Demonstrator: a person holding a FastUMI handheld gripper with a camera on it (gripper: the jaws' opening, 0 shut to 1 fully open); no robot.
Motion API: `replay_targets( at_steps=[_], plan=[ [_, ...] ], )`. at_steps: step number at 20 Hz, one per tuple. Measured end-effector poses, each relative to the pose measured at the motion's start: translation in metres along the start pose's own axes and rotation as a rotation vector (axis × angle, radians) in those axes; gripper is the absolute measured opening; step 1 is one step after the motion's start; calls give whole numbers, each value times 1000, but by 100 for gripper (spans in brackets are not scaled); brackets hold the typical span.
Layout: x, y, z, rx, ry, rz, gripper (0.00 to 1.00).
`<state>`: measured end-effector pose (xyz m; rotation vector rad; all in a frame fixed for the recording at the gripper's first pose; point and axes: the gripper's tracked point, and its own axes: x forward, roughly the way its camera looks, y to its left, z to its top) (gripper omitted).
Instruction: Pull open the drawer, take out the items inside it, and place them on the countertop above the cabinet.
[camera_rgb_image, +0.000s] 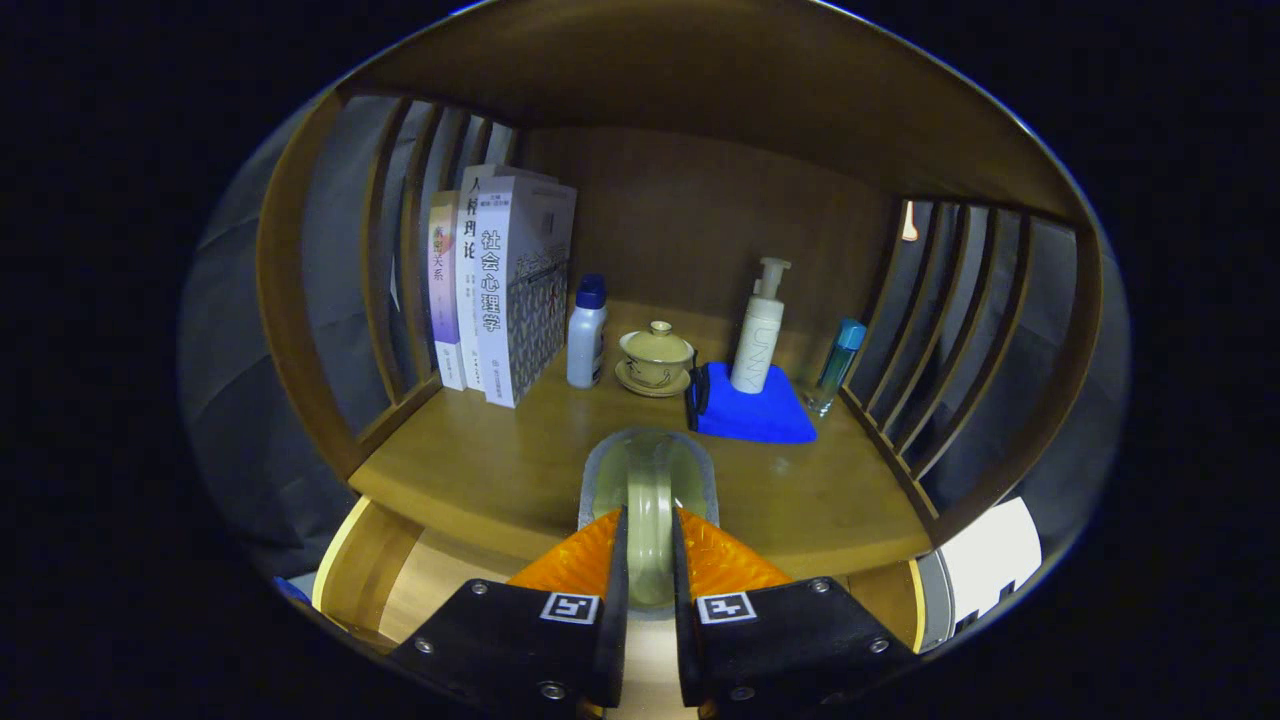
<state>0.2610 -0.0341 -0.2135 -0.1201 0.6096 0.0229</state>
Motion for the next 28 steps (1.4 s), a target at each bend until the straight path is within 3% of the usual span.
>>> replay_targets(
  at_steps=[14,22,27,28],
  plan=[
    [72,-12,9,3,8,-19,22],
    [88,-14,8,20,-15,29,29],
    [59,-6,18,63,-103,87,85],
    [48,-8,24,66,-127,86,90]
  ],
)
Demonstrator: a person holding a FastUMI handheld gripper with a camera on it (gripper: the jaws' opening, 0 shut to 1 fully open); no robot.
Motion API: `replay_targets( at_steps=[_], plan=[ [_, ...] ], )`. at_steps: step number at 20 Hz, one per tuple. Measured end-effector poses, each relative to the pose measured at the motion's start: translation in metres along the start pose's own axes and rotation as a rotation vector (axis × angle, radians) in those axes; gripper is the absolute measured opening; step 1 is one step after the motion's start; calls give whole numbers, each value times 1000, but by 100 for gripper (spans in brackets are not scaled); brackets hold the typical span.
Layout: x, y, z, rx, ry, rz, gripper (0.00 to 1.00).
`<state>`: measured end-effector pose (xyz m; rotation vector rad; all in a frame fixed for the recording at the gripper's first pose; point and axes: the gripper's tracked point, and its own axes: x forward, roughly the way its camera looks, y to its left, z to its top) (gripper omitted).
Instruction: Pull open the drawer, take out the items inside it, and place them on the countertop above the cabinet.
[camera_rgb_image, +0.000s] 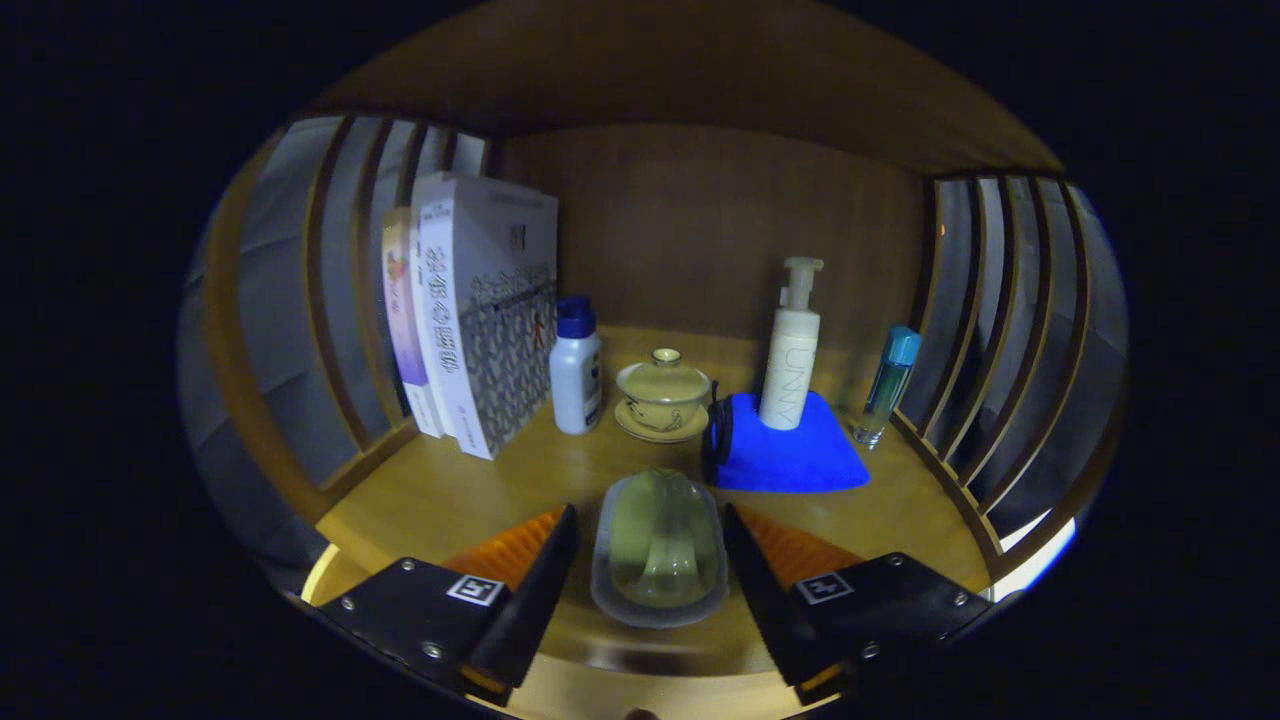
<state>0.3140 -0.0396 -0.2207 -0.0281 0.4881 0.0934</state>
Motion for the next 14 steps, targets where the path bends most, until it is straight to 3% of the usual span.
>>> replay_targets(
  at_steps=[1,6,14],
  plan=[
    [-10,-3,6,0,-26,-6,94],
    [-76,-9,36,33,-156,-27,94],
    [-188,4,42,-61,-303,-41,94]
  ],
)
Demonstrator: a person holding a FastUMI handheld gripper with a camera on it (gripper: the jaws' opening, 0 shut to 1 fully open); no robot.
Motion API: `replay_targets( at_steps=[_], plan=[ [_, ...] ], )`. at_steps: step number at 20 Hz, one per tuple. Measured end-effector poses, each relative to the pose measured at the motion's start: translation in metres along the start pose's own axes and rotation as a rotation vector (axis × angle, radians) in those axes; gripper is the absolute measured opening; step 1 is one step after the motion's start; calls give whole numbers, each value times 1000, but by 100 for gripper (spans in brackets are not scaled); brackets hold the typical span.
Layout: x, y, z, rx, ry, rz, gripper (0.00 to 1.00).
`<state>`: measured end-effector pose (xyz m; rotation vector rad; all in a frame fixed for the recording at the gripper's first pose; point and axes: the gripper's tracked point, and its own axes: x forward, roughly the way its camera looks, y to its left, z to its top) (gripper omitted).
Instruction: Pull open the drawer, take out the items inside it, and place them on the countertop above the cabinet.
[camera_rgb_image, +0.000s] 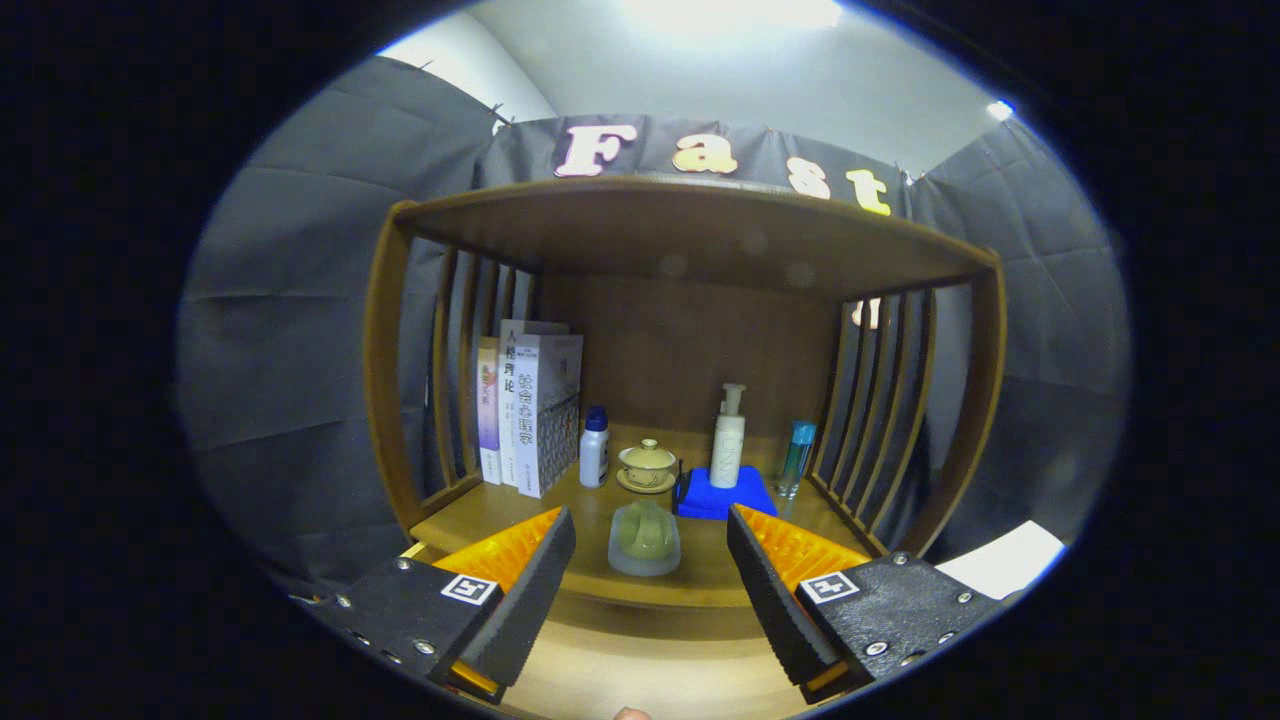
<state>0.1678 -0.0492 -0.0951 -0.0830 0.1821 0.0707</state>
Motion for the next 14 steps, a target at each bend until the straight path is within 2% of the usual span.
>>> replay_targets(
  at_steps=[4,7,14],
  plan=[
    [-61,22,-5,-42,-82,23,94],
    [-108,32,-17,-36,-146,-2,95],
    [-169,55,-85,-8,-170,-34,95]
  ],
)
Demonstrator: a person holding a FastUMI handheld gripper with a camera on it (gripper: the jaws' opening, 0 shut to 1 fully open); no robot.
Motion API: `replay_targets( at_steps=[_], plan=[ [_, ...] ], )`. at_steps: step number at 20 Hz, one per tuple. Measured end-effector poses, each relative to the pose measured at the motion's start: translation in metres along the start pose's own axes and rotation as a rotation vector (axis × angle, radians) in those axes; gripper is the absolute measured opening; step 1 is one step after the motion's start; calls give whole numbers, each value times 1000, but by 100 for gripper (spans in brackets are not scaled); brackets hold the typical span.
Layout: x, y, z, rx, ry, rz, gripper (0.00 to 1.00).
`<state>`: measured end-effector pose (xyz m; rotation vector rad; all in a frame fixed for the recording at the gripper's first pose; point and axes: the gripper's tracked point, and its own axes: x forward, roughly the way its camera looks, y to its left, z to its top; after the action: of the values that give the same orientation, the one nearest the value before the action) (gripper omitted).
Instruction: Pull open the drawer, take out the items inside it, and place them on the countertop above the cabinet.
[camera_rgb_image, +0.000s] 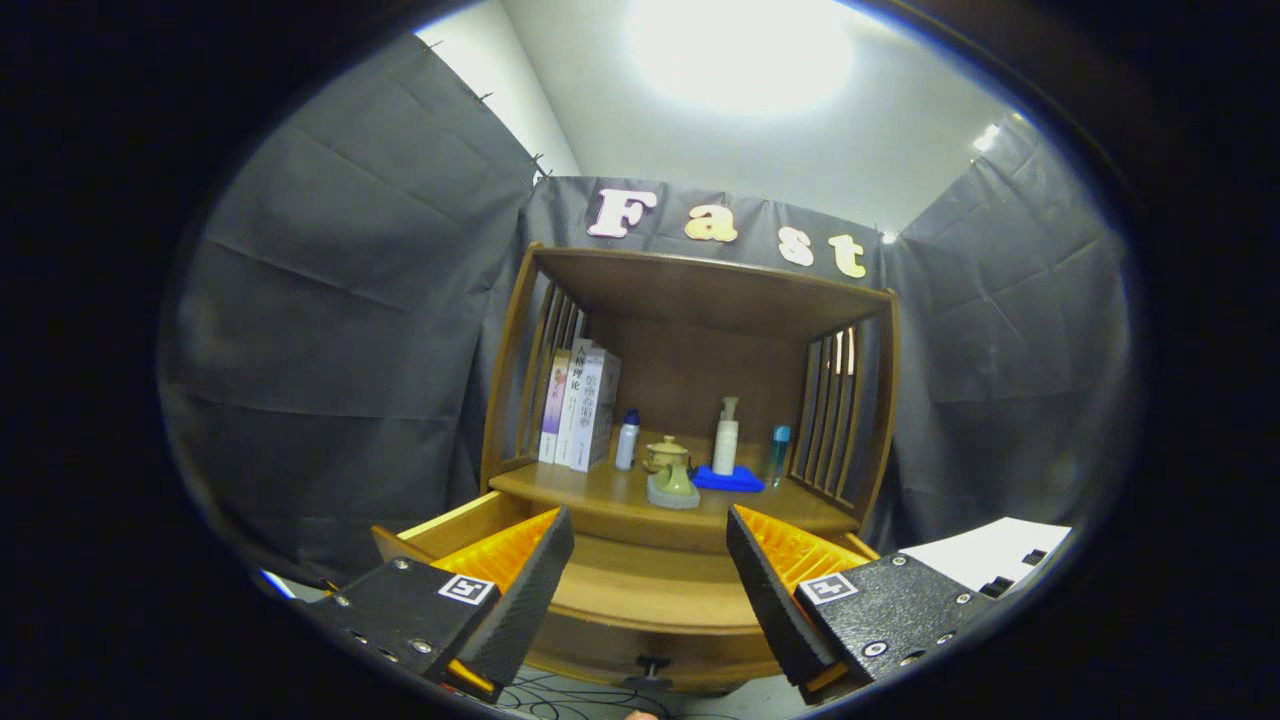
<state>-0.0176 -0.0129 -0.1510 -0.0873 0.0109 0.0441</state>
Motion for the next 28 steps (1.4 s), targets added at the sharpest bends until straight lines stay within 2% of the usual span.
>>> replay_targets(
  at_steps=[7,14,21,22,28],
  plan=[
    [-18,-9,-81,64,100,-82,95],
    [-5,-18,-127,49,149,-119,95],
    [5,-14,-152,52,176,-78,95],
    [4,-23,-155,30,173,-98,95],
    [15,-21,-147,-6,180,-75,94]
  ],
)
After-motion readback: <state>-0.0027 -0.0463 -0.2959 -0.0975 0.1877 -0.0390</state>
